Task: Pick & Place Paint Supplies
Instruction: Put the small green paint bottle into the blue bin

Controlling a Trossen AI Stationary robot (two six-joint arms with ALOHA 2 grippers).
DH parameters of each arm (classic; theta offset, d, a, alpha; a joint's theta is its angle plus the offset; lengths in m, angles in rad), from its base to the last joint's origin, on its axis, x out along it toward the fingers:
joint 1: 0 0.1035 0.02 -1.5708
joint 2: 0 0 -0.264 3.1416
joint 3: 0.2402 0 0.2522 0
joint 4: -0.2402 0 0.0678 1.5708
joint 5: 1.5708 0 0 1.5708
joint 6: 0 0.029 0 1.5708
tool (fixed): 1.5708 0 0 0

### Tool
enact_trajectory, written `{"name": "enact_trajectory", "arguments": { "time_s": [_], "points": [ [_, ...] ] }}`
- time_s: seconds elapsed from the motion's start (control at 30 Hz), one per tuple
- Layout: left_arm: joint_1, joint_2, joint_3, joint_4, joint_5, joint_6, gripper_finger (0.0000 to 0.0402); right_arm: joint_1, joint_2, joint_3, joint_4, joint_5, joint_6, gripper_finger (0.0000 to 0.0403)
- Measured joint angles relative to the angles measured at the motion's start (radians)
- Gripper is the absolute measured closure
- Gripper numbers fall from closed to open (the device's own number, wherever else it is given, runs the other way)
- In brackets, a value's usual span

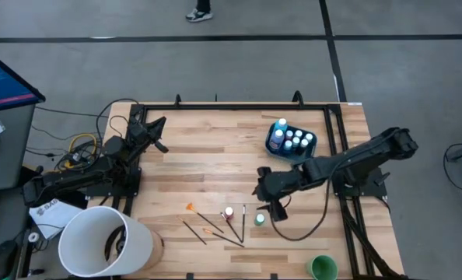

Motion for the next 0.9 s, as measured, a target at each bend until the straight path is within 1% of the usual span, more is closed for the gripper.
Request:
{"name": "enact_trajectory", "arguments": {
  "time_s": [0.13,0.23,0.4,0.67,0.9],
  "points": [
    [0.000,0.000,0.000,0.000,0.000,0.000,0.0394,0.035,0.040,0.056,-0.024,-0.003,-0.013,0.0114],
    [0.000,0.000,0.000,0.000,0.000,0.000,0.0394,0.064,0.066,0.070,-0.051,-0.003,0.006,0.0103],
    [0.000,0.000,0.000,0.000,0.000,0.000,0.0394,0.095,0.118,0.073,-0.050,-0.003,0.040,0.0101],
    [0.000,0.000,0.000,0.000,0.000,0.000,0.0394,0.094,0.204,0.073,-0.084,-0.003,0.068,0.0101],
    [0.000,0.000,0.000,0.000,0.000,0.000,0.0394,0.101,0.225,0.072,-0.102,0.000,0.080,0.0101]
  ]
}}
